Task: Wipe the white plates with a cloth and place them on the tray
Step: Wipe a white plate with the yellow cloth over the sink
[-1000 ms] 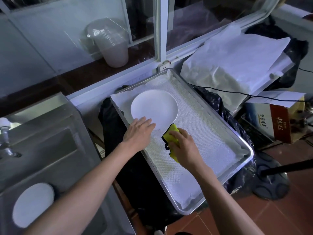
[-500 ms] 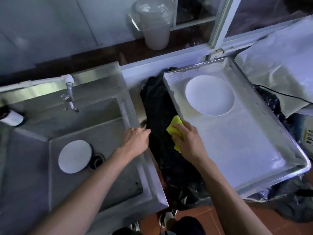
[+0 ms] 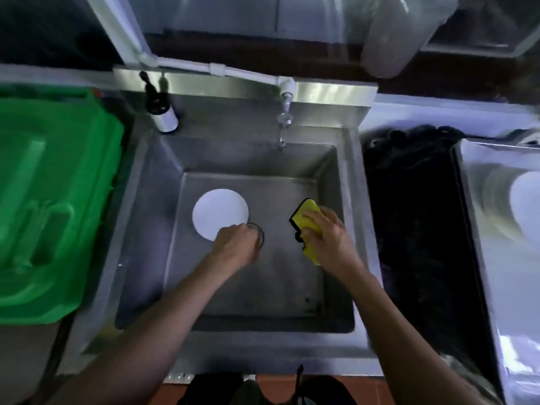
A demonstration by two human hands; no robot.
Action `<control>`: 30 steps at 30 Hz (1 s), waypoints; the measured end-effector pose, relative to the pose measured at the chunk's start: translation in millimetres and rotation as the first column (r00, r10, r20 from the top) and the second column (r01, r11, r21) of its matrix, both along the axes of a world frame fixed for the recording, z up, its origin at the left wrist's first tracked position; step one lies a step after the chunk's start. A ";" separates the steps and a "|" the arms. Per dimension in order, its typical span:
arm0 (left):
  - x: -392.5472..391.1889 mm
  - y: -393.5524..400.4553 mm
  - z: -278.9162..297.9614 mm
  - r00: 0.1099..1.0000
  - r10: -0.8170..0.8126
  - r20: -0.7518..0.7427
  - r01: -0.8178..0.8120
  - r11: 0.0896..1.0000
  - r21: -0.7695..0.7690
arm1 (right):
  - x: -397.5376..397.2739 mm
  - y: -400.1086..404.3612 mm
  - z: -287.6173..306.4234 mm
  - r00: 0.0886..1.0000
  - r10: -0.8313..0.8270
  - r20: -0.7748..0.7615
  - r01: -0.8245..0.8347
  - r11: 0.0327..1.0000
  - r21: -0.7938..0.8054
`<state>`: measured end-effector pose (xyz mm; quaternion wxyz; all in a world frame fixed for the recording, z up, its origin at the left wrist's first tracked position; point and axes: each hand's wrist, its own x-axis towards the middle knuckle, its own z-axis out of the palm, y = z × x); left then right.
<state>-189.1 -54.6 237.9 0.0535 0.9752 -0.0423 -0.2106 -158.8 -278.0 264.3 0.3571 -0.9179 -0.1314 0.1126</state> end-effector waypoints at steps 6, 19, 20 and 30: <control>-15.0 84.8 -28.4 0.992 0.122 -0.021 -0.122 0.992 -0.015 | 11.4 94.4 -20.3 0.993 0.112 -0.042 -0.110 0.993 0.031; 13.5 131.1 -132.0 0.950 0.309 -0.048 -0.313 0.943 -0.112 | 73.8 154.8 -134.1 0.944 0.304 -0.126 -0.320 0.937 -0.138; 15.3 132.7 -142.4 0.940 0.335 -0.072 -0.342 0.931 -0.130 | 79.0 156.6 -143.2 0.940 0.316 -0.129 -0.333 0.932 -0.142; 22.6 162.3 -231.4 0.568 0.772 -0.283 -0.818 0.495 -0.291 | 112.3 179.7 -214.3 0.939 0.331 -0.097 -0.341 0.933 -0.115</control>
